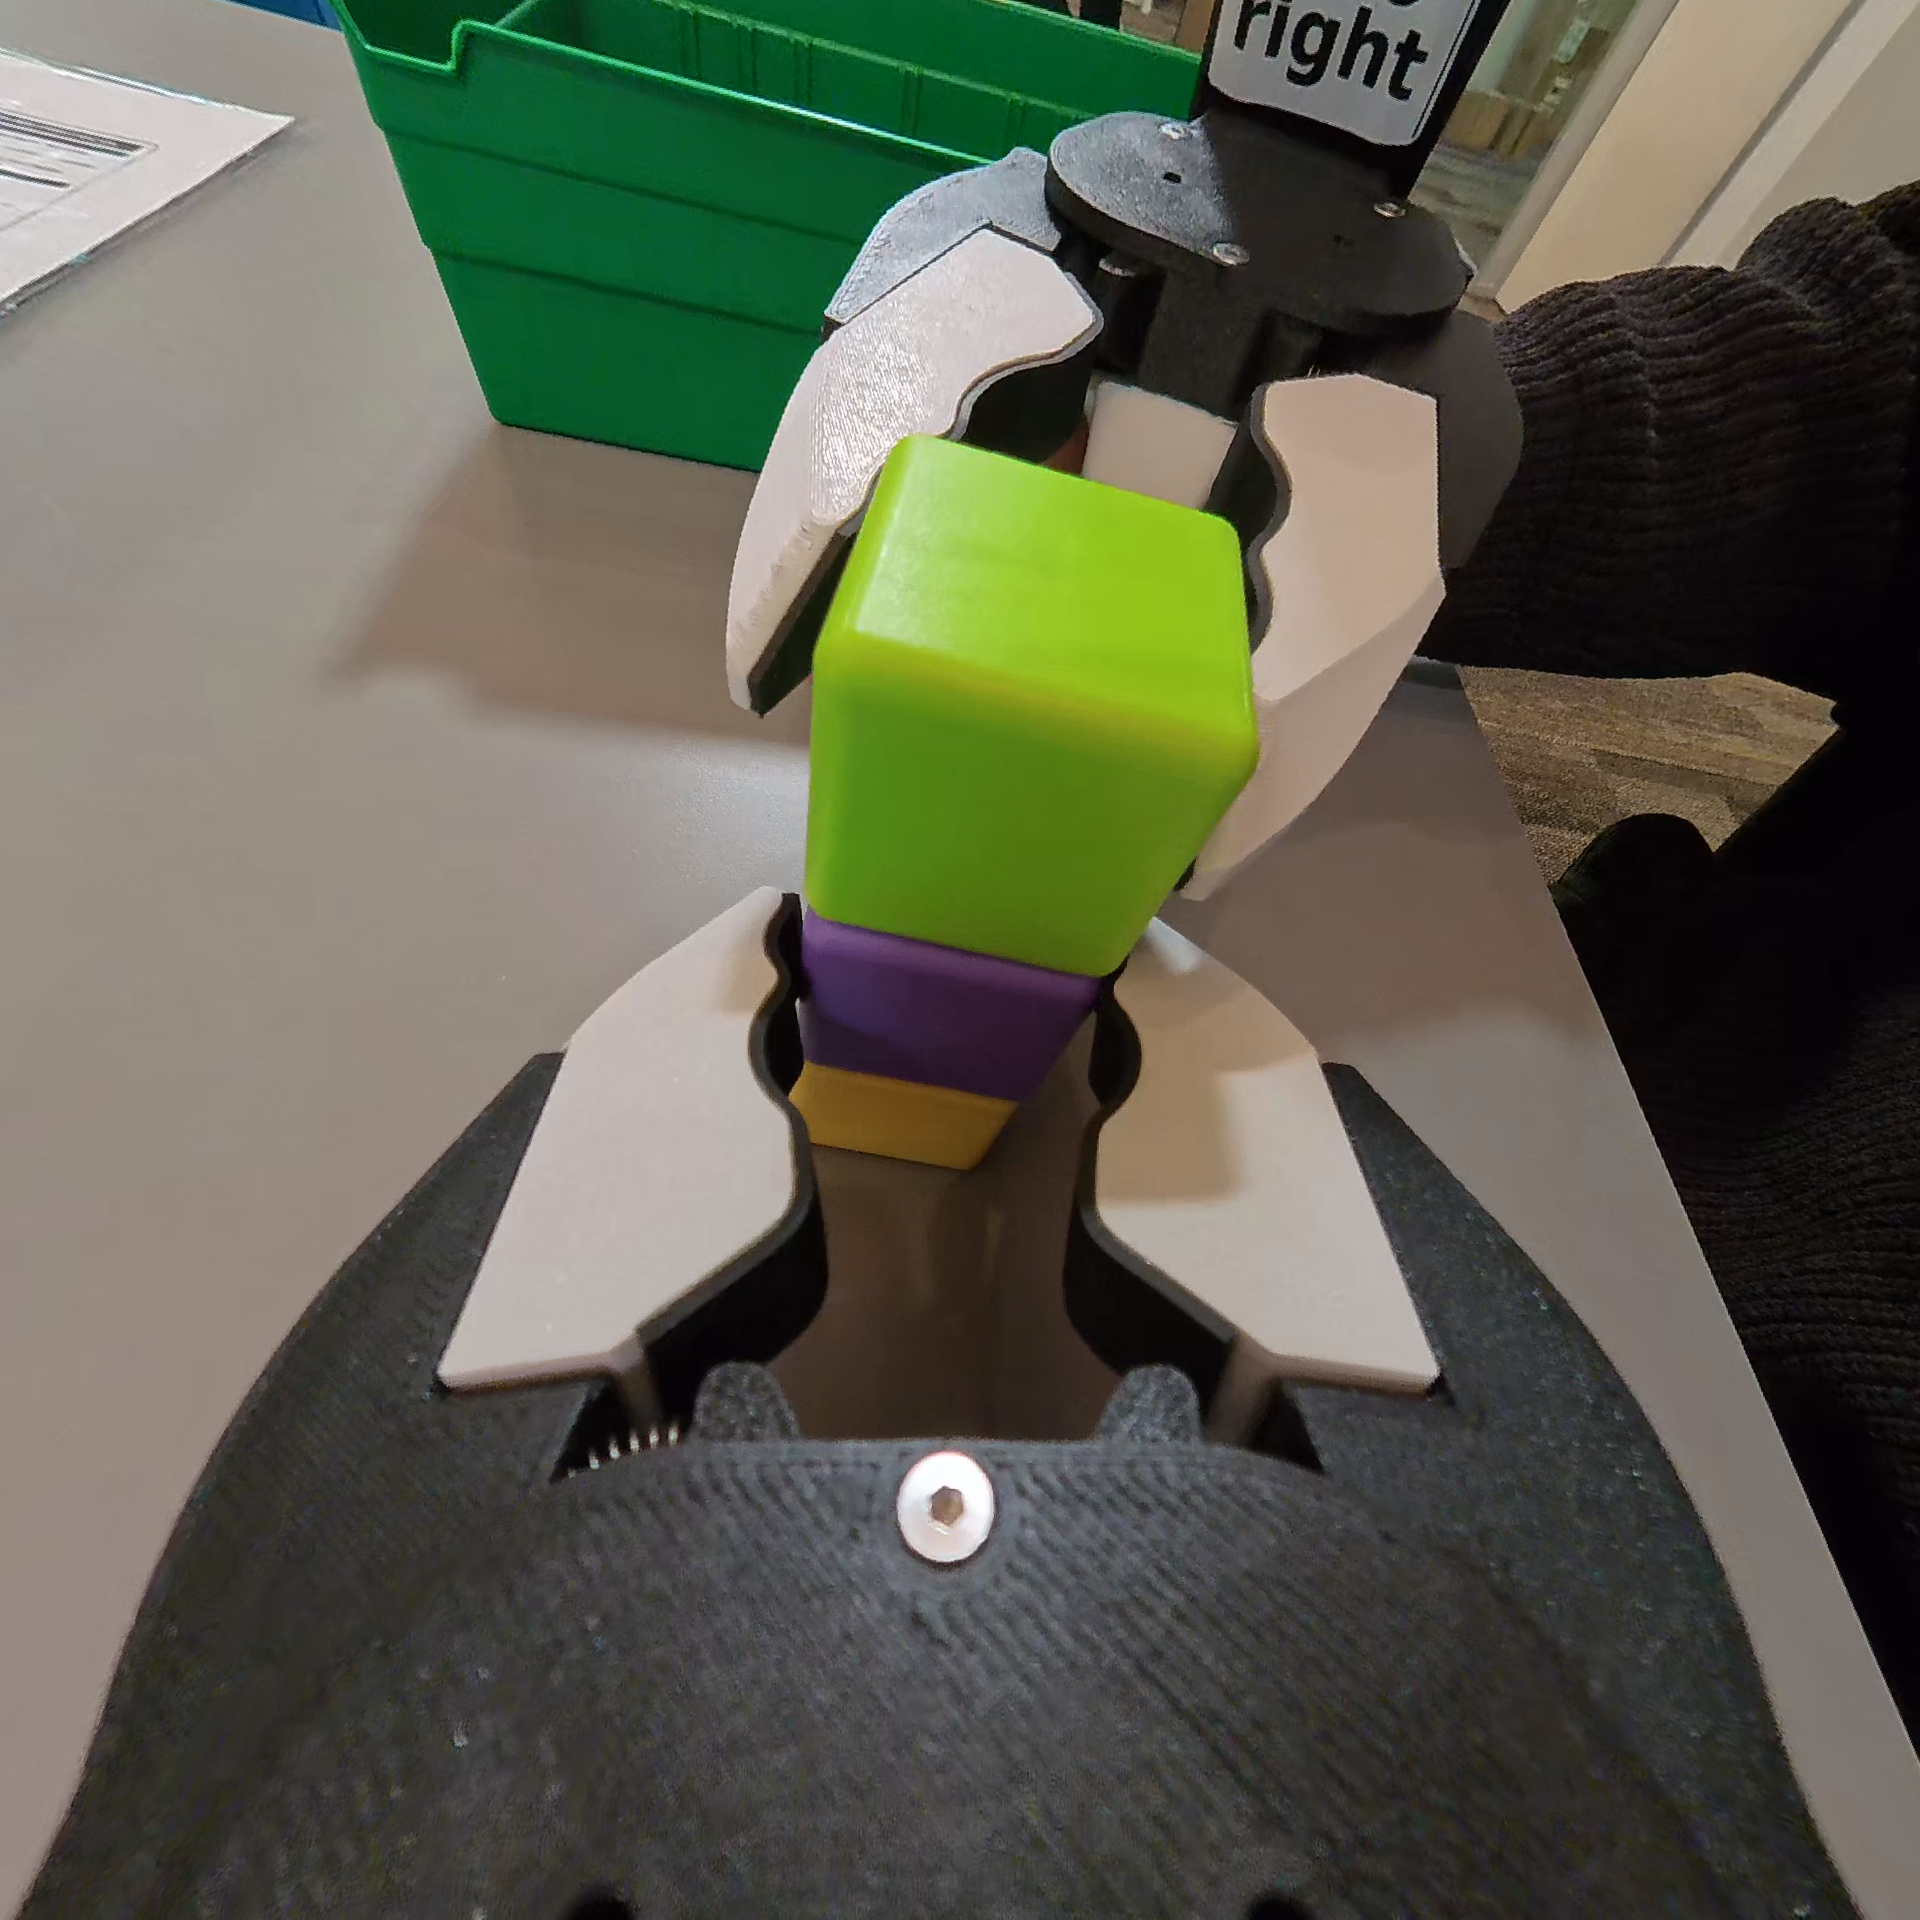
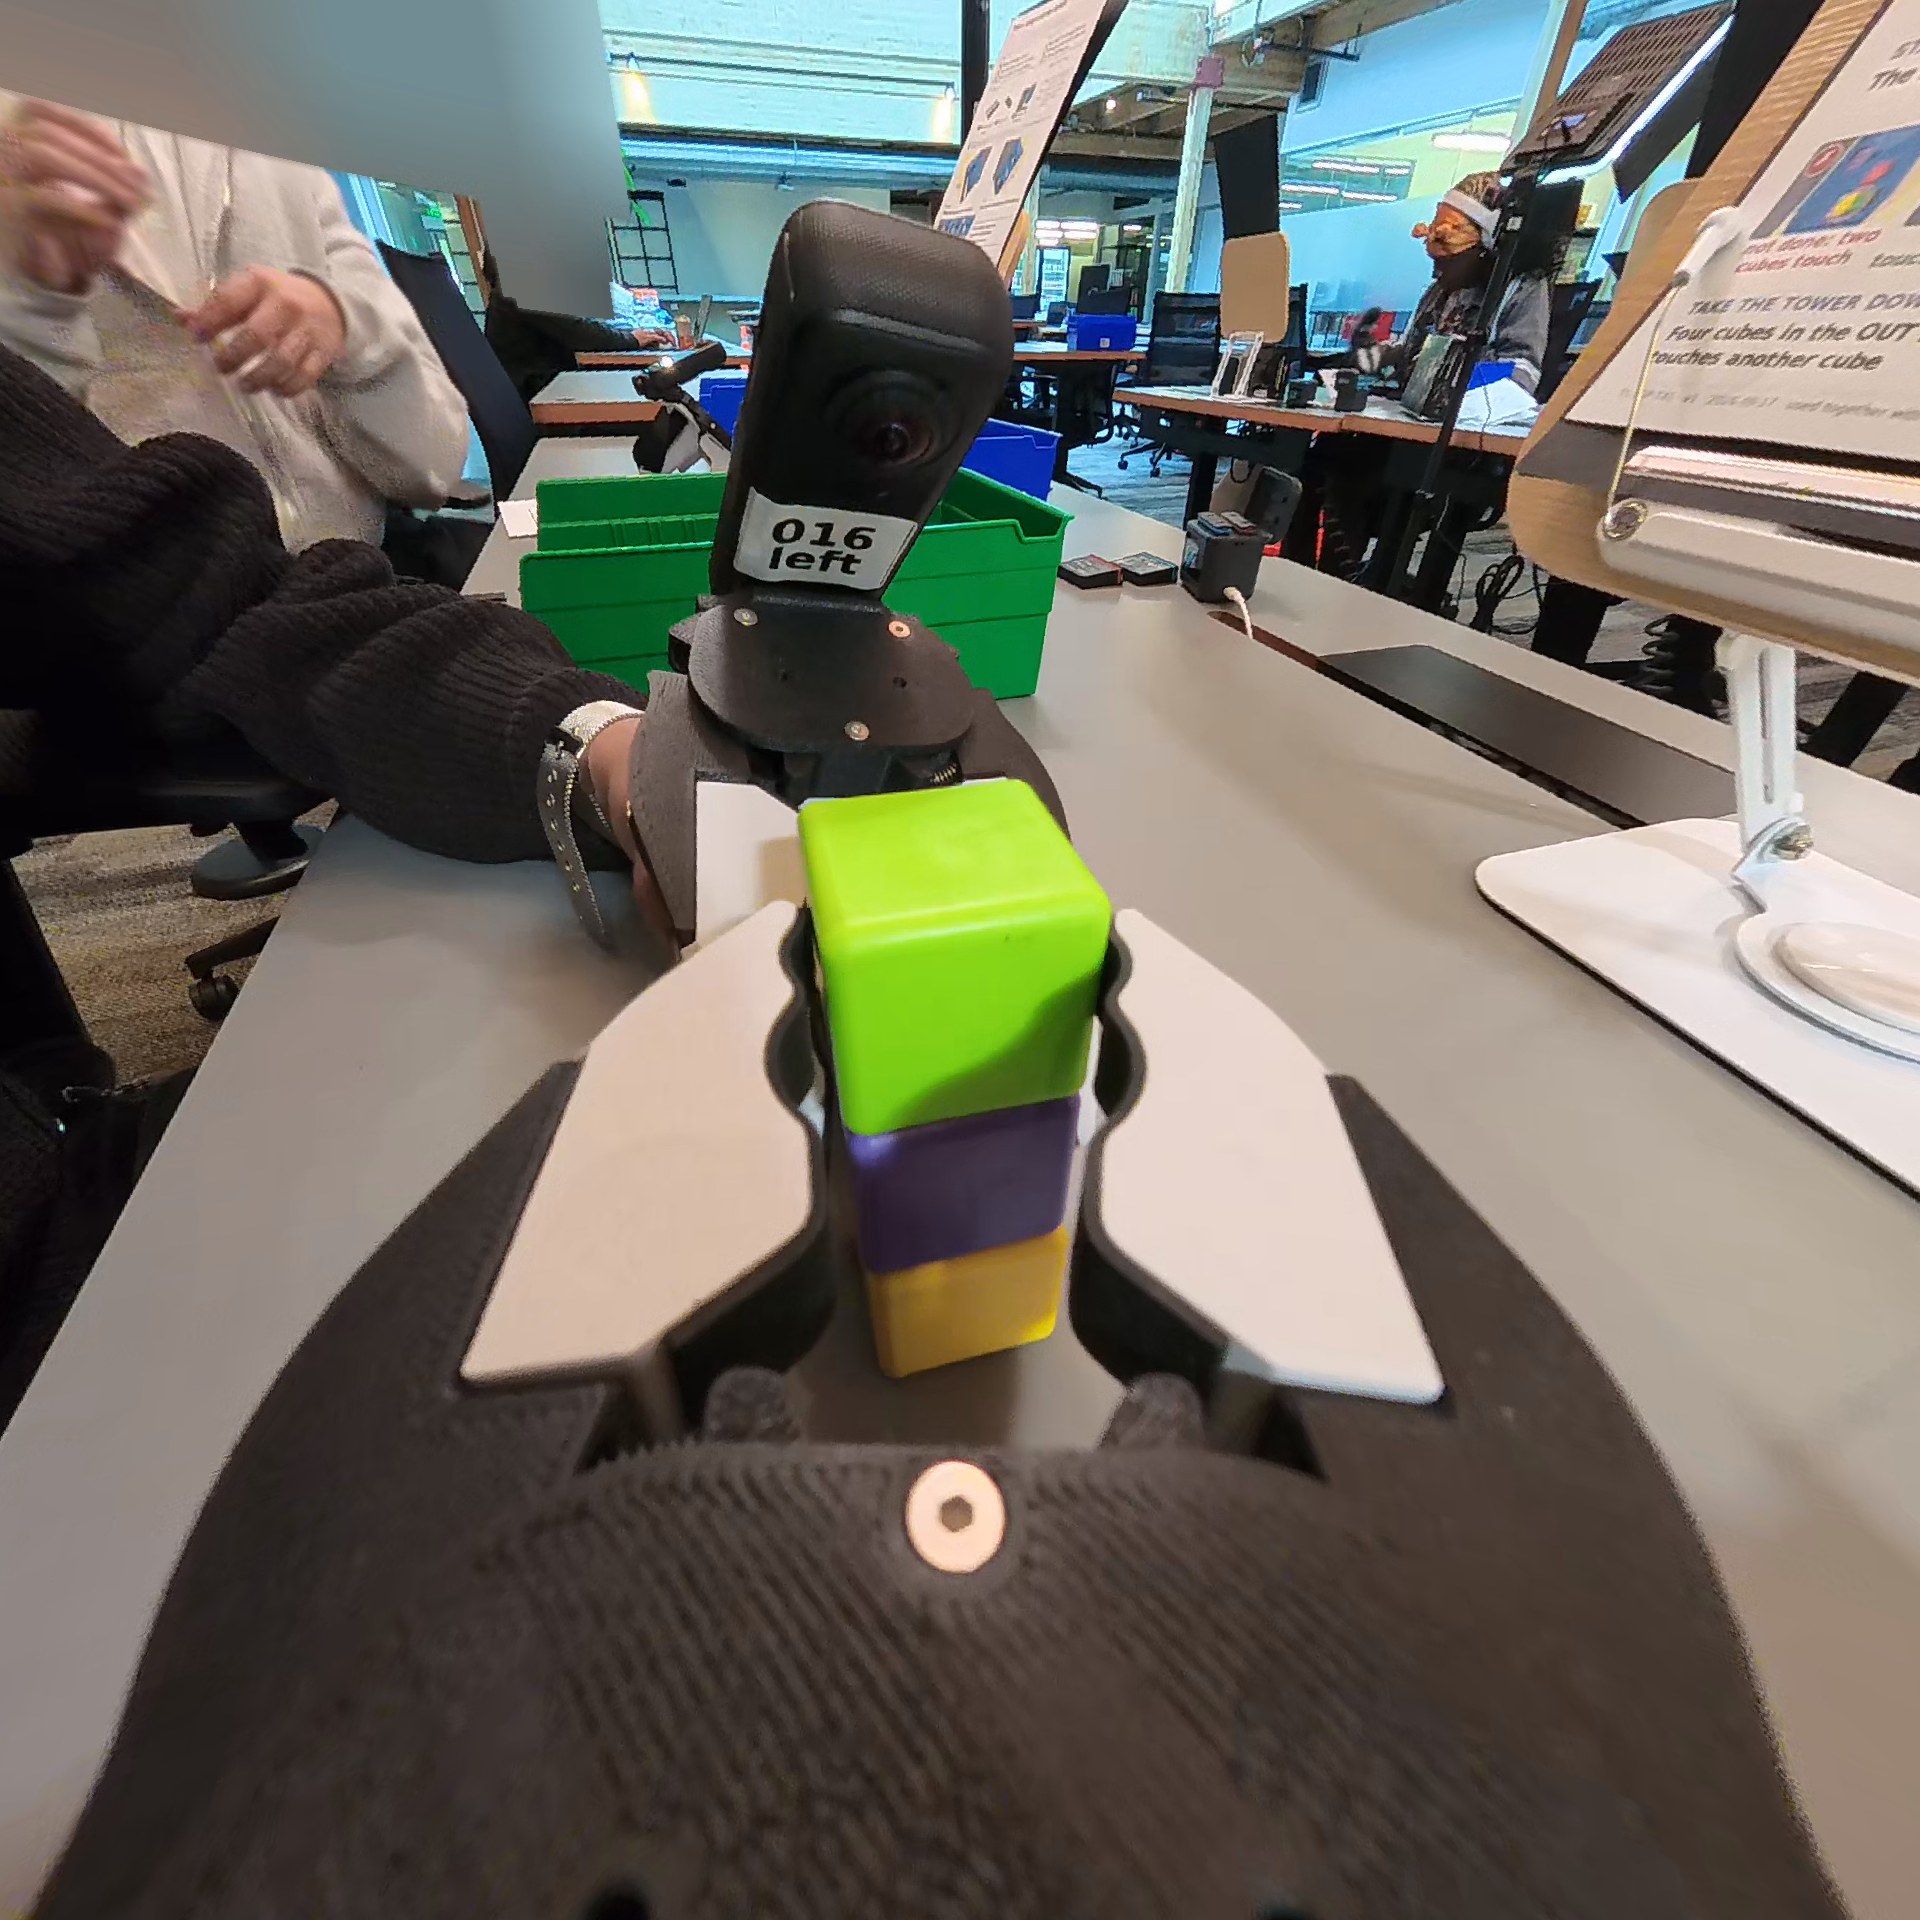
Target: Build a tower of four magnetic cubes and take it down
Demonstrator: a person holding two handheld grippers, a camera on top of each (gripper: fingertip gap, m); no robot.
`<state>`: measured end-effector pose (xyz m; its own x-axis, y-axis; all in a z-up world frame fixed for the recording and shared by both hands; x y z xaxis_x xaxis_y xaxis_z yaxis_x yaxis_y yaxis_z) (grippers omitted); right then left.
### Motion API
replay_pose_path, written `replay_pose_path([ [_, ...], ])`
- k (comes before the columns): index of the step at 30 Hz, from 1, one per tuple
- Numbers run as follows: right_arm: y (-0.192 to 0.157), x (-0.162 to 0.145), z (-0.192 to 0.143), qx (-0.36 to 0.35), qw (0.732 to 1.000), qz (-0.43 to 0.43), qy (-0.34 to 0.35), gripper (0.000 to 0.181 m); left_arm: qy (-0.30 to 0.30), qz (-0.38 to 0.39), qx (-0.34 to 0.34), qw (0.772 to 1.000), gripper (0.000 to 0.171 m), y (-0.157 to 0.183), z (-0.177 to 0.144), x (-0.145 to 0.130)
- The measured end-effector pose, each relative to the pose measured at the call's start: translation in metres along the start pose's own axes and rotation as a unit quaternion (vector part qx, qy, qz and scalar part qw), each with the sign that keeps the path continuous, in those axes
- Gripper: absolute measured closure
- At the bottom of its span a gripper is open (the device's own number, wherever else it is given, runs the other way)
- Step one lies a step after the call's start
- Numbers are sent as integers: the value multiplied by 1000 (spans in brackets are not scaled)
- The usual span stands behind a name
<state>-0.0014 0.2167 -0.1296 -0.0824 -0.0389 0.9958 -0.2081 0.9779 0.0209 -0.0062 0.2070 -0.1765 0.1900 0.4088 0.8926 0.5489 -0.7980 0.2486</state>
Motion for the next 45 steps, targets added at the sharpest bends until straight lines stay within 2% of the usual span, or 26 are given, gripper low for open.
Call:
replay_pose_path([
  [6, 3, 1, 0, -25, 999, -21, -1, 130, -3, 2, 10, 1000, 119, -1, 0, 0],
  [10, 20, 6, -4, -92, 993, -67, -3, 130, -4, -3, 6, 1000, 122, -1, 0, -1],
  [15, 32, 26, -18, -116, 993, -20, 32, 130, -21, 23, 9, 999, 122, 4, 3, -3],
  [20, 37, 45, -29, -141, 989, -24, 43, 130, -40, 42, 20, 998, 122, 6, 7, -6],
  [25, 52, 67, -43, -184, 982, -38, -1, 130, -38, 33, 11, 999, 121, 6, 6, -6],
  [30, 77, 77, -79, -235, 964, -92, -89, 130, -27, 22, 4, 999, 118, 5, 5, -4],
  [33, 102, 71, -114, -288, 936, -119, -161, 130, -24, 18, 2, 1000, 115, 4, 4, -4],
  [37, 151, 50, -183, -409, 857, -126, -286, 130, -24, 18, 2, 1000, 115, 4, 4, -4],
  [40, 181, 16, -232, -473, 791, -82, -379, 130, -25, 17, 0, 1000, 115, 5, 4, -4],
  [45, 207, -53, -269, -487, 743, -1, -459, 130, -25, 14, -3, 1000, 115, 4, 4, -4],
])
Point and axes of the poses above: each gripper's, where its closed fingertips meet, z out along the fingers, x out of its top, y = z × x across the jaws, the point moved 2 cm from there along -z, back along the fingers, and after that the axes turned 9 degrees about -x, right-handed, at the moved point
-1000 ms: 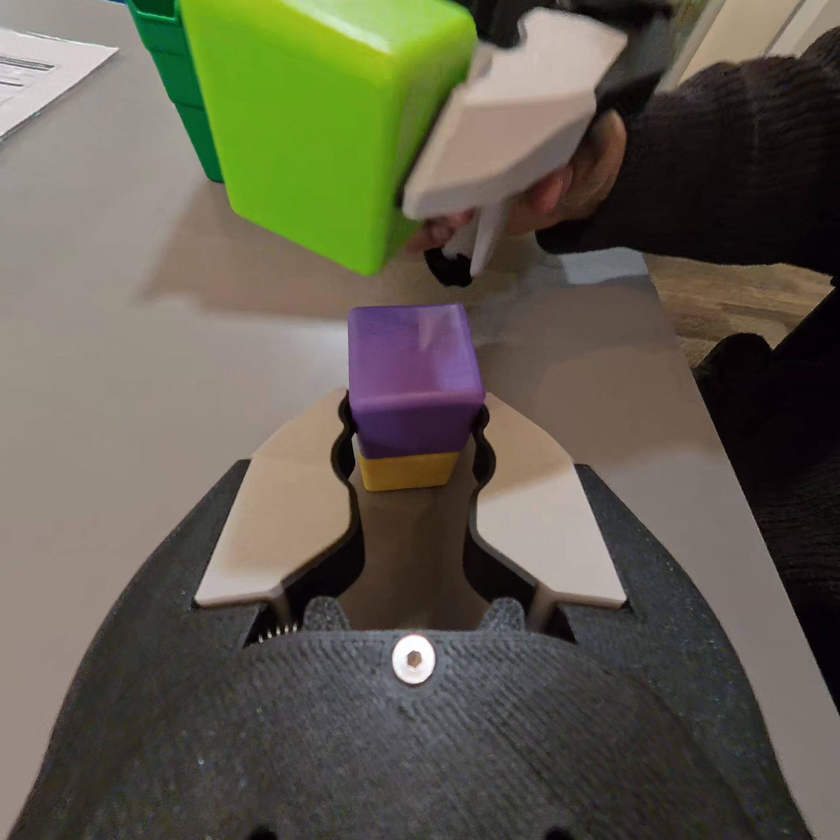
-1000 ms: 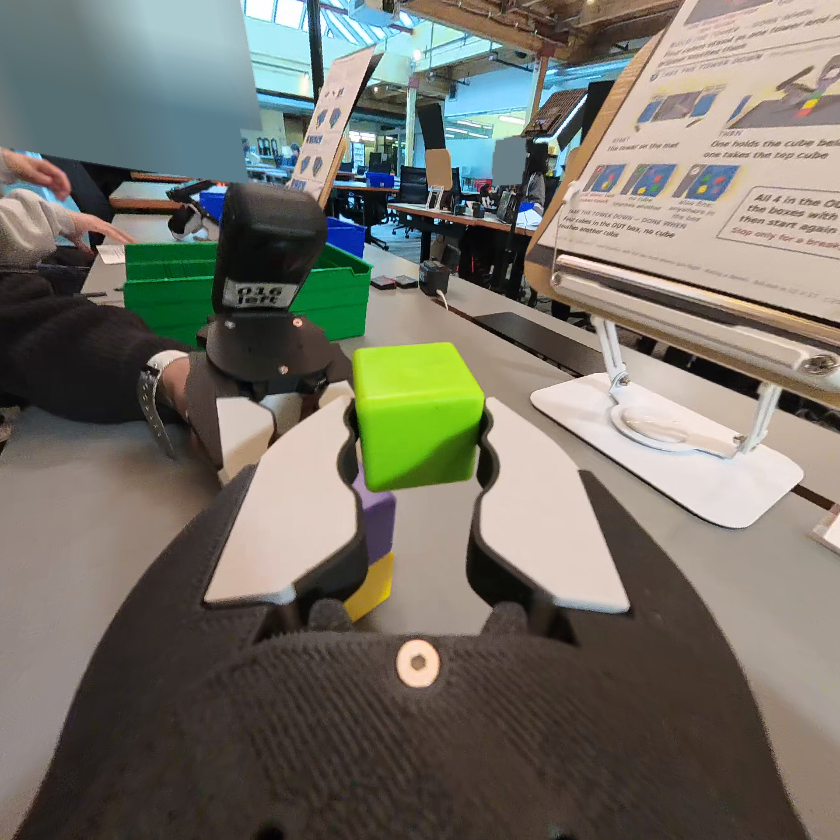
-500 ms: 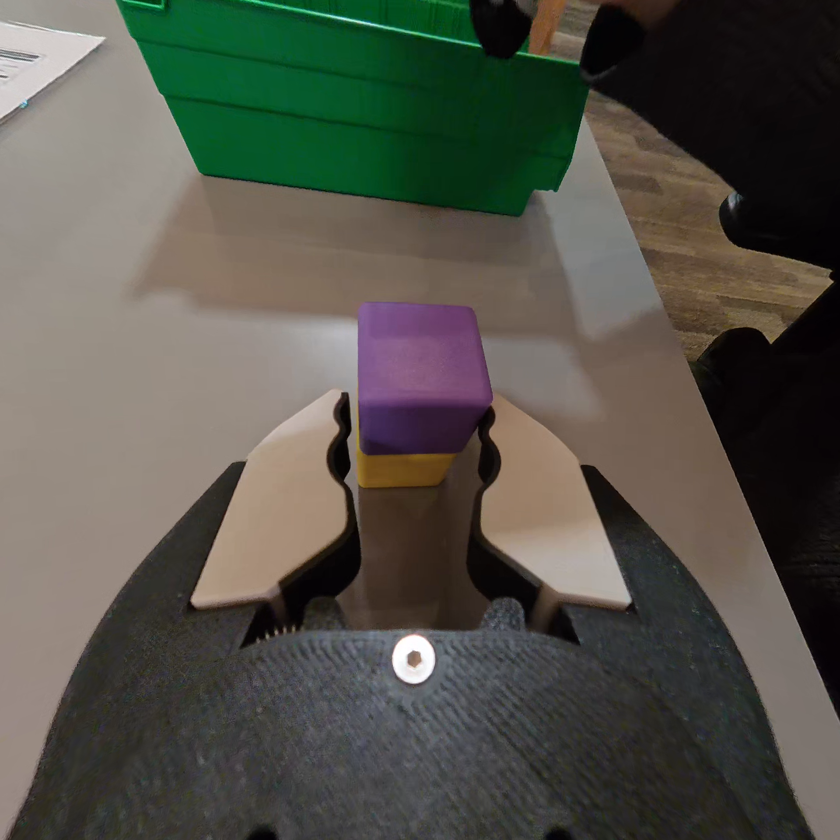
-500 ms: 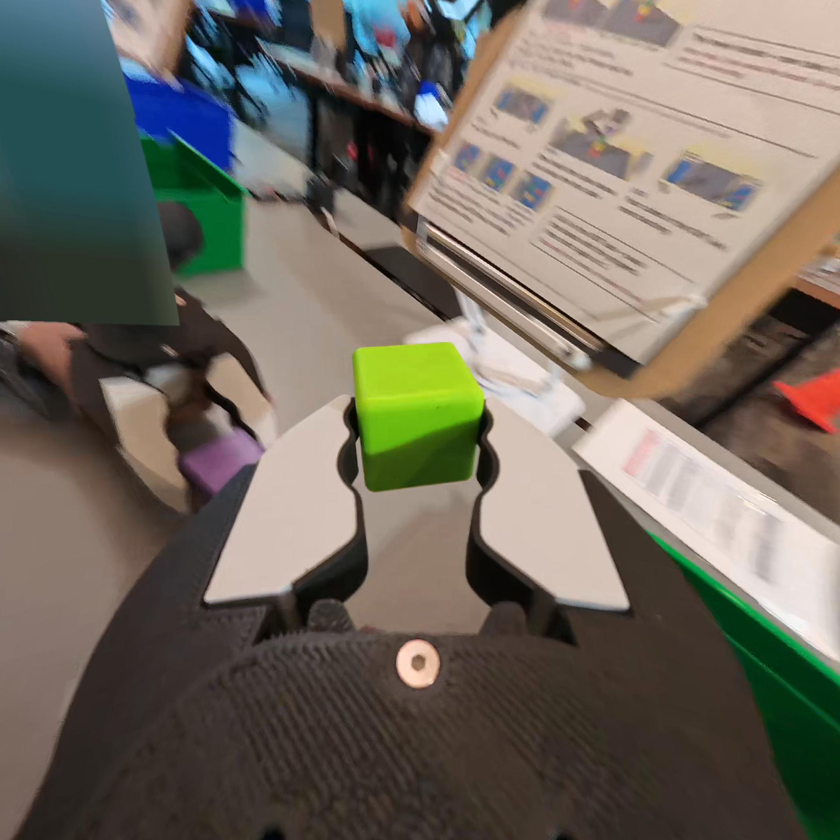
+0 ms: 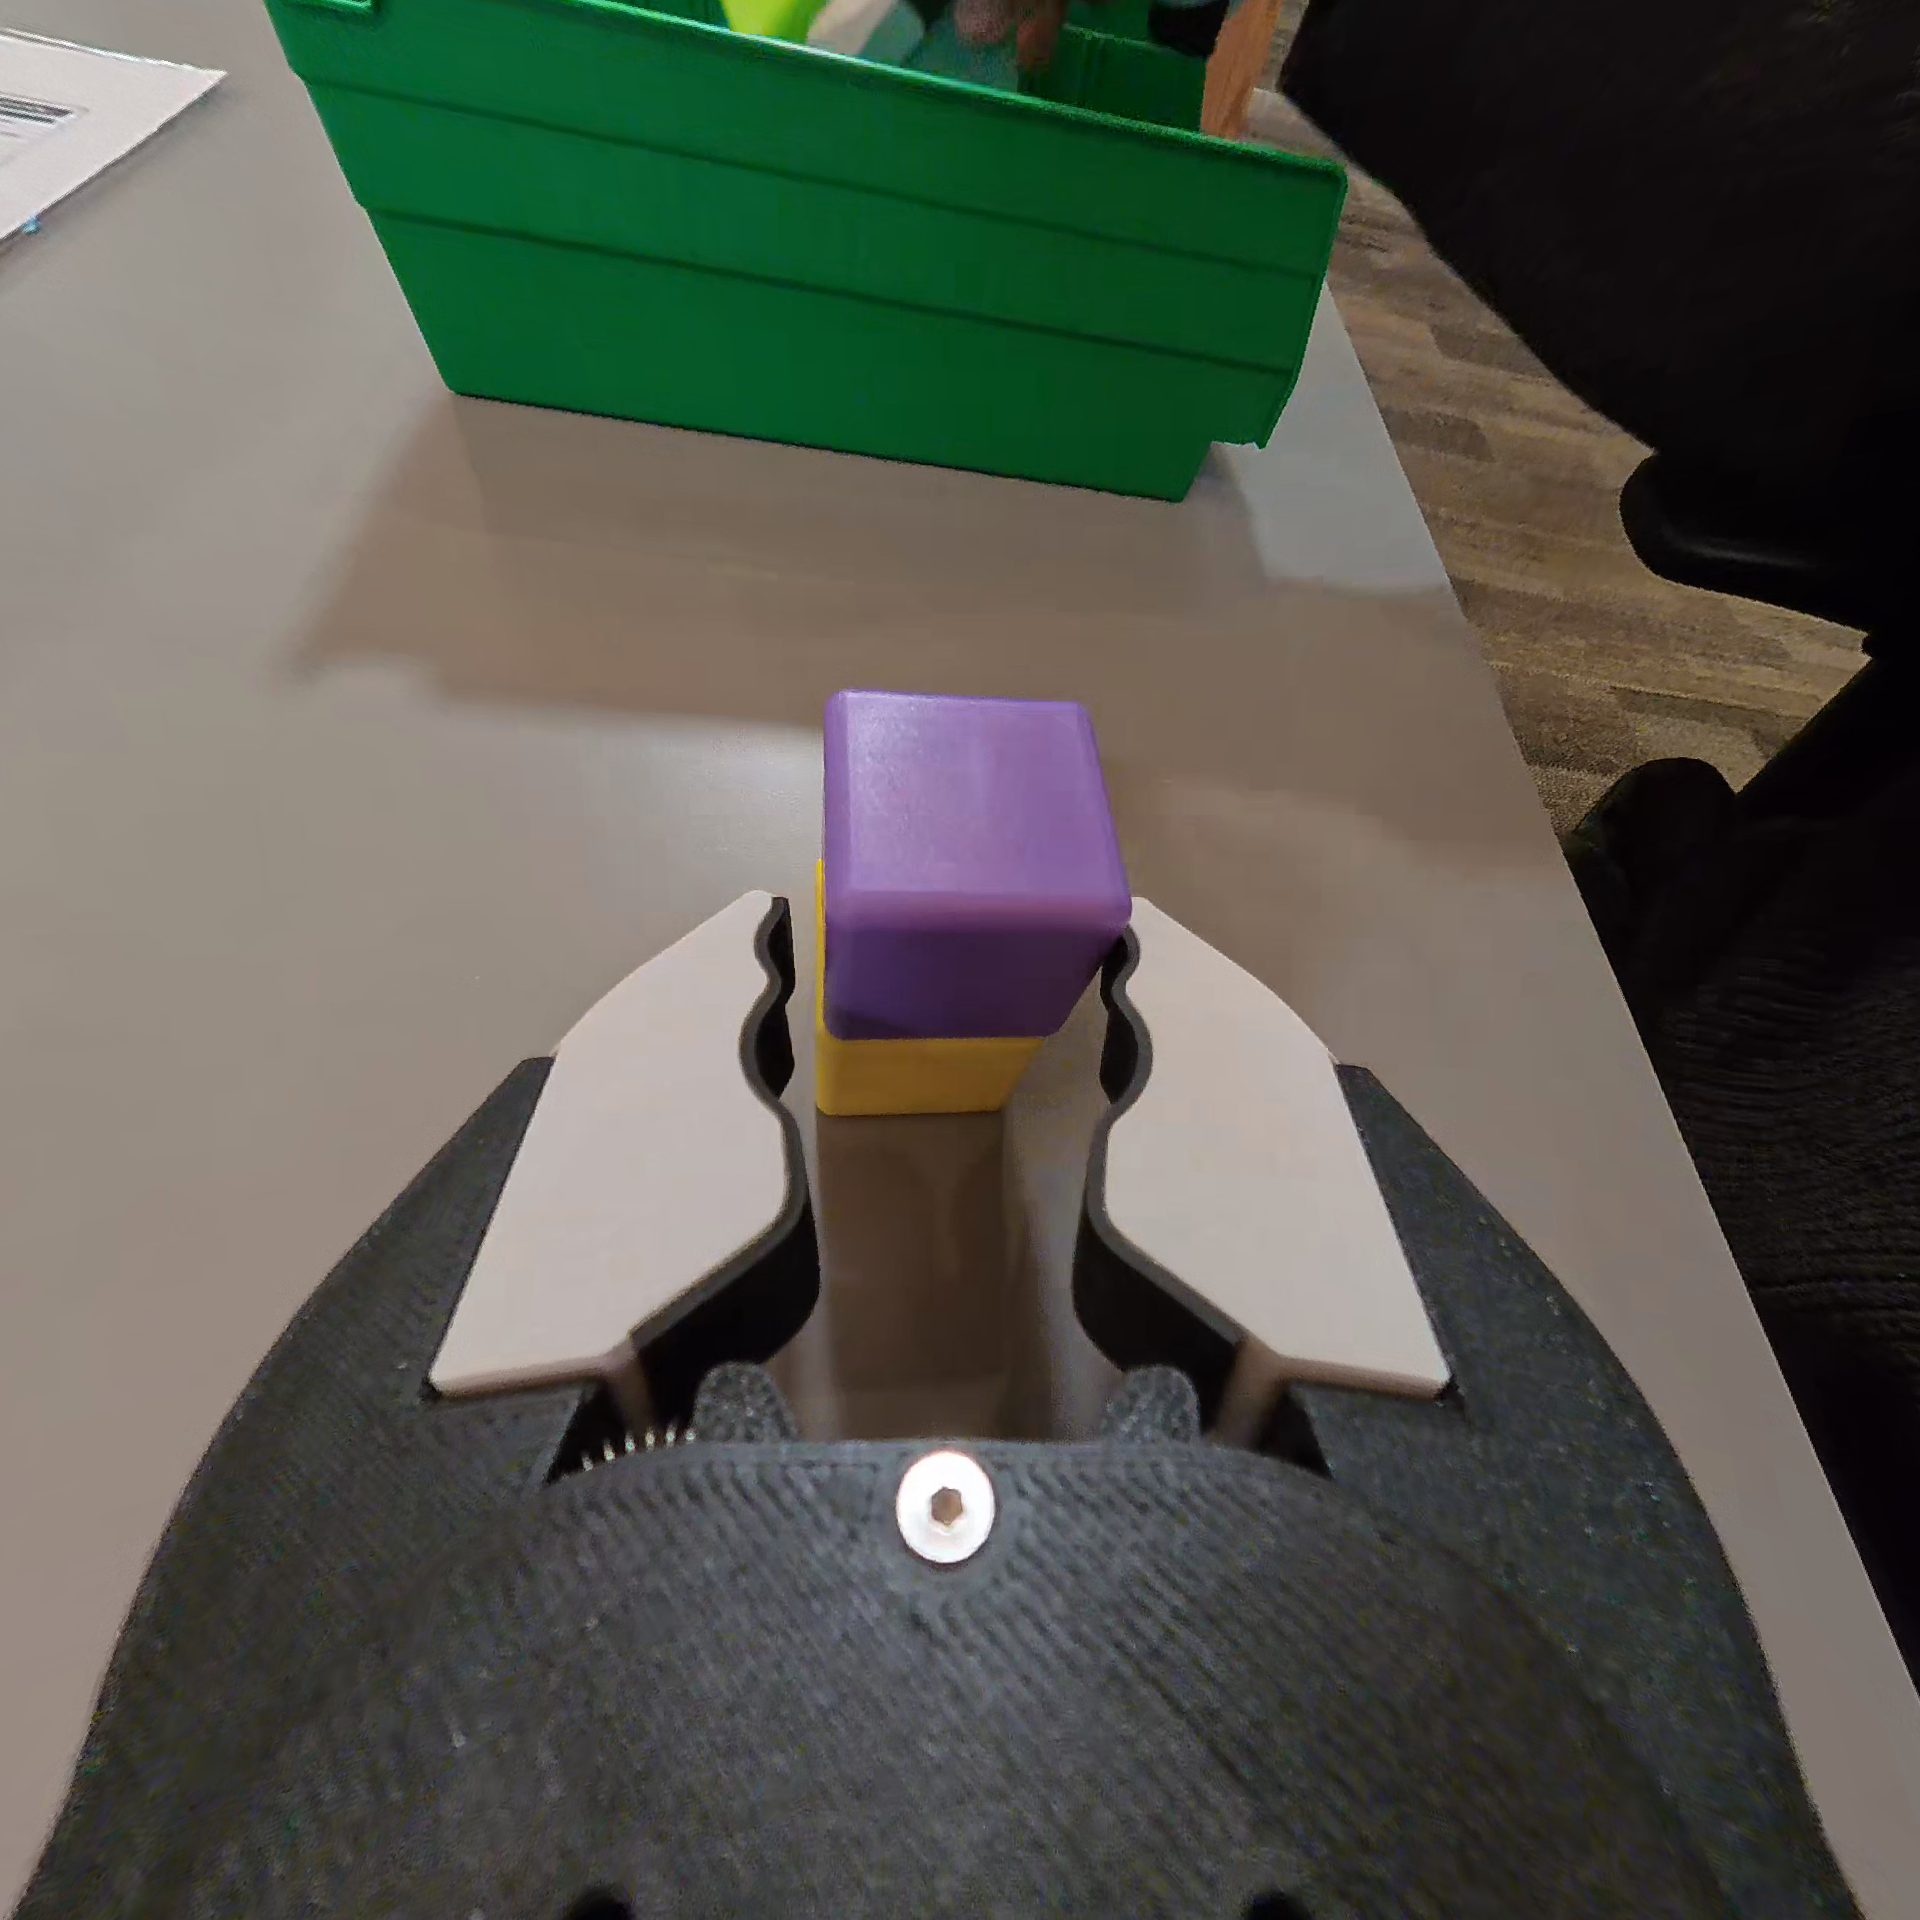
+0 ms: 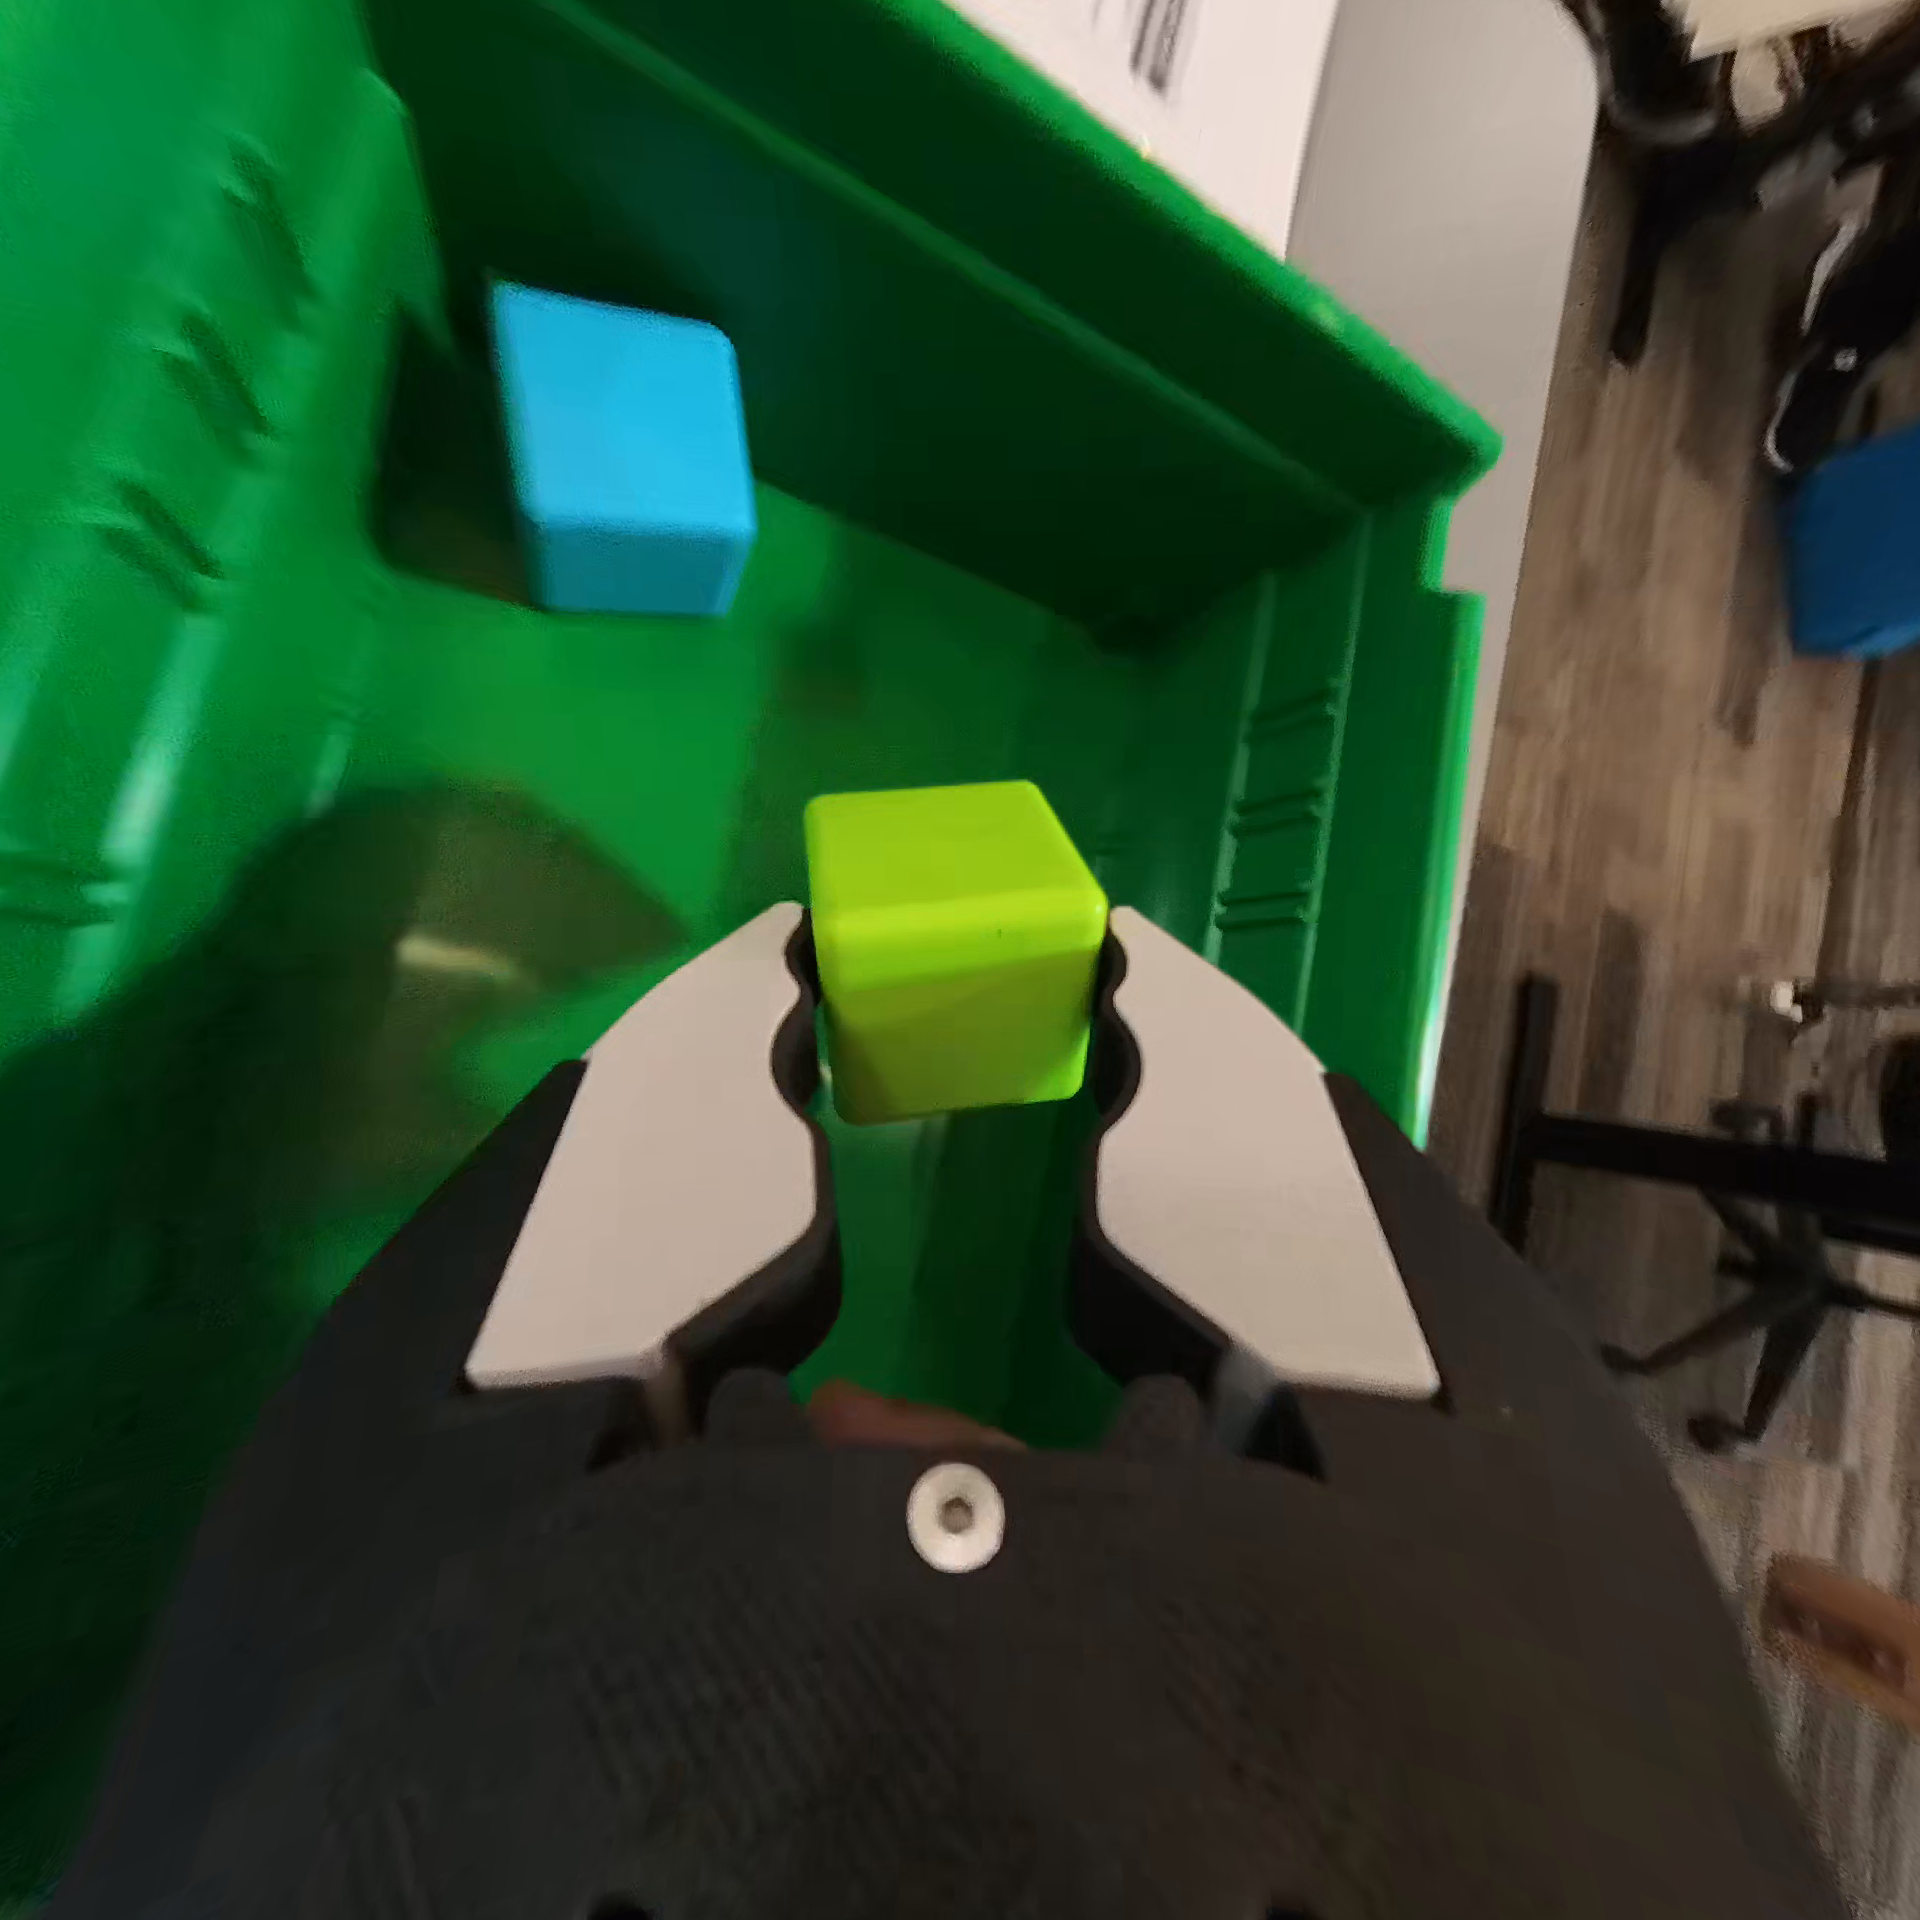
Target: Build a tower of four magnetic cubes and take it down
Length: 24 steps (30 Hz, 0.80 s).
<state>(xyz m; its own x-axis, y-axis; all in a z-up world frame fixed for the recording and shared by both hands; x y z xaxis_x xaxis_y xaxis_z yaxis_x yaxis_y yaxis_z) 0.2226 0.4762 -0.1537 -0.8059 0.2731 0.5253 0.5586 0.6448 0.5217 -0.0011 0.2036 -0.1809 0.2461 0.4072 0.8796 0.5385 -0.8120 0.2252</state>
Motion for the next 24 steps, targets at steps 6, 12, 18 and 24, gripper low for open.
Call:
replay_pose_path([
  [6, 7, -18, 31, -18, 999, 6, -39, 129, -3, 2, -2, 1000, 115, 1, 1, -1],
  [12, 7, -34, 40, -32, 997, -14, -71, 130, -14, 14, -1, 1000, 115, 3, 3, -2],
  [18, 15, -23, 32, -59, 997, -4, -41, 111, -15, 15, 1, 1000, 113, 3, 3, -2],
  [24, 6, 35, -22, -39, 995, 4, 92, 113, -9, 6, 6, 1000, 108, 0, 1, -2],
])
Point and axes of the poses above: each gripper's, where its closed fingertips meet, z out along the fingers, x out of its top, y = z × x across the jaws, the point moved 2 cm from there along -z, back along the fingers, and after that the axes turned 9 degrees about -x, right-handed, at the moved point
